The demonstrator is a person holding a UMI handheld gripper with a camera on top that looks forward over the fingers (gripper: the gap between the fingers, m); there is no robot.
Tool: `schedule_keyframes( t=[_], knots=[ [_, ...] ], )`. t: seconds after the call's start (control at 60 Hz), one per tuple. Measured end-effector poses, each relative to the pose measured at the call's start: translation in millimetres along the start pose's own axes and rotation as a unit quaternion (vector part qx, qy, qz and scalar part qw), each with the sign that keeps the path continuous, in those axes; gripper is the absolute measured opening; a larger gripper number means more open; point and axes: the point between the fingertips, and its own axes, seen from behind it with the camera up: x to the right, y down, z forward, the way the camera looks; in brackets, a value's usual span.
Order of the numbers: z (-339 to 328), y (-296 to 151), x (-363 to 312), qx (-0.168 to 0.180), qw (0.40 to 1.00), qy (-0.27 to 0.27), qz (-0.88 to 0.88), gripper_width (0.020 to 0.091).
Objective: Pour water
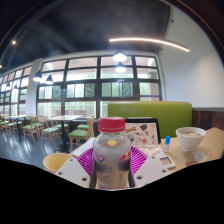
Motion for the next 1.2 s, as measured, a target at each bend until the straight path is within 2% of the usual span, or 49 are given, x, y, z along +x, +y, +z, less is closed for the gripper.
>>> schedule_keyframes(
  t=[0.083,0.133,0.167,0.3,0.6,0.683,0.783,0.817,1.2],
  knots=[
    [6,6,3,-0.006,1.000,-0.001,-0.009,0.0440],
    [4,26,-2,-0.012,1.000,-0.007,-0.007,0.0449],
    [4,21,-4,0.000,1.000,-0.013,-0.004,0.0450],
    [0,26,-5,0.005,1.000,-0.020,0.009,0.0466],
    [-3,22,2,0.005,1.000,-0.024,0.010,0.0575],
    [-3,22,3,0.004,1.000,-0.025,0.009,0.0648],
    [-3,24,-5,0.005,1.000,-0.024,0.009,0.0827],
    [-3,24,-5,0.005,1.000,-0.025,0.009,0.0851],
    [-2,22,-3,0.004,1.000,-0.027,0.009,0.0840]
  ],
)
